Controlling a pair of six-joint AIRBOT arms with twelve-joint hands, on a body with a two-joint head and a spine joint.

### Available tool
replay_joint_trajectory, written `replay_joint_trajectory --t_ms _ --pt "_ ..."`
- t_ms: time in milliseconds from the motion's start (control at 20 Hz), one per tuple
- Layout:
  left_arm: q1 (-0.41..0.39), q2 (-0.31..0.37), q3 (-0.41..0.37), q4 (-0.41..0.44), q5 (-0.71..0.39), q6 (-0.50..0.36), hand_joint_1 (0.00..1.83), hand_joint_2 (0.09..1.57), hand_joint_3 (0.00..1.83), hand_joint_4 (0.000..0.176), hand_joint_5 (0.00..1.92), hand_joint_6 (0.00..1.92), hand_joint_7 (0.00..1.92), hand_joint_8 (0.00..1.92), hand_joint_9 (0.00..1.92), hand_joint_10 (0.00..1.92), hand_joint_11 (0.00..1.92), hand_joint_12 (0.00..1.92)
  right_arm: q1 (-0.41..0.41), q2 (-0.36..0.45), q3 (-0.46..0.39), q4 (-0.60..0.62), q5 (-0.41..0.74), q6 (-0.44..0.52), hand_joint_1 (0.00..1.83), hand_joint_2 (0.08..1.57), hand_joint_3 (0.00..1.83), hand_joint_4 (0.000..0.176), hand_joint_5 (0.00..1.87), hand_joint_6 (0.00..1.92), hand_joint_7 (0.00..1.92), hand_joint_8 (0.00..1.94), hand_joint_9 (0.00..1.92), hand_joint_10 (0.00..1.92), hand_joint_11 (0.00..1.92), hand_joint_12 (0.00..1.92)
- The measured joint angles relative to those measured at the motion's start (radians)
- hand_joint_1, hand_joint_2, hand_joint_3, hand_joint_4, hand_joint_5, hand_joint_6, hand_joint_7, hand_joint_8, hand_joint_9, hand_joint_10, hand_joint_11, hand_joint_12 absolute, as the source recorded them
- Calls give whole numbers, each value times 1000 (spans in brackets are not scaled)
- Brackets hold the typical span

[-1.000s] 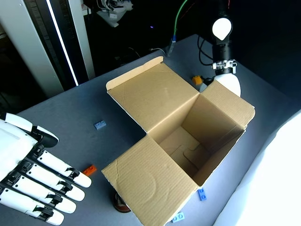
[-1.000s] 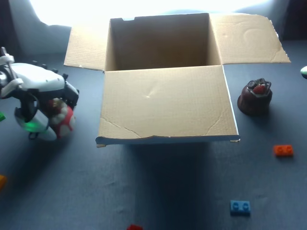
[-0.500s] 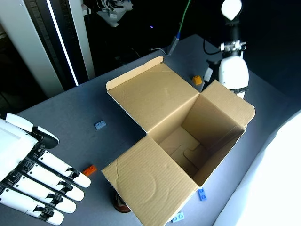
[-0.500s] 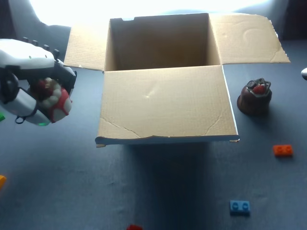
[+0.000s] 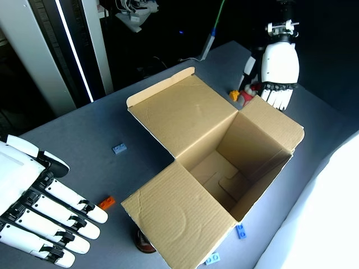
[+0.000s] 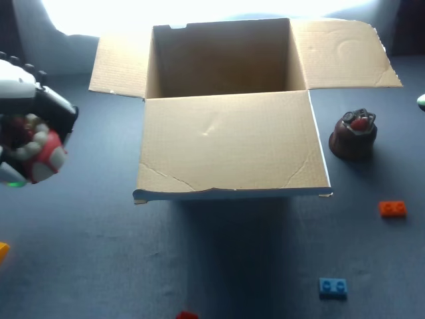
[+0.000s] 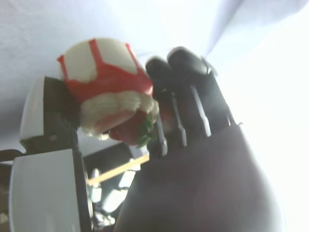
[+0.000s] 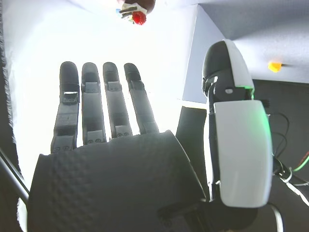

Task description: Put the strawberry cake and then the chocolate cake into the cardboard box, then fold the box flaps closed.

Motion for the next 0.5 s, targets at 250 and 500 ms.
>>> replay_joint_trajectory --t_ms 250,500 --pt "-80 41 0 39 -97 1 1124 1315 0 0 607 1396 641 1696 411 1713 375 1921 0 0 0 0 0 -1 435 1094 5 0 202 4 197 1 233 3 0 685" --pt "-145 58 -18 56 -181 -24 1116 1316 2 0 598 1423 643 1680 443 1679 366 1921 0 0 -1 0 0 -2 487 1073 0 0 199 3 209 7 250 7 0 701"
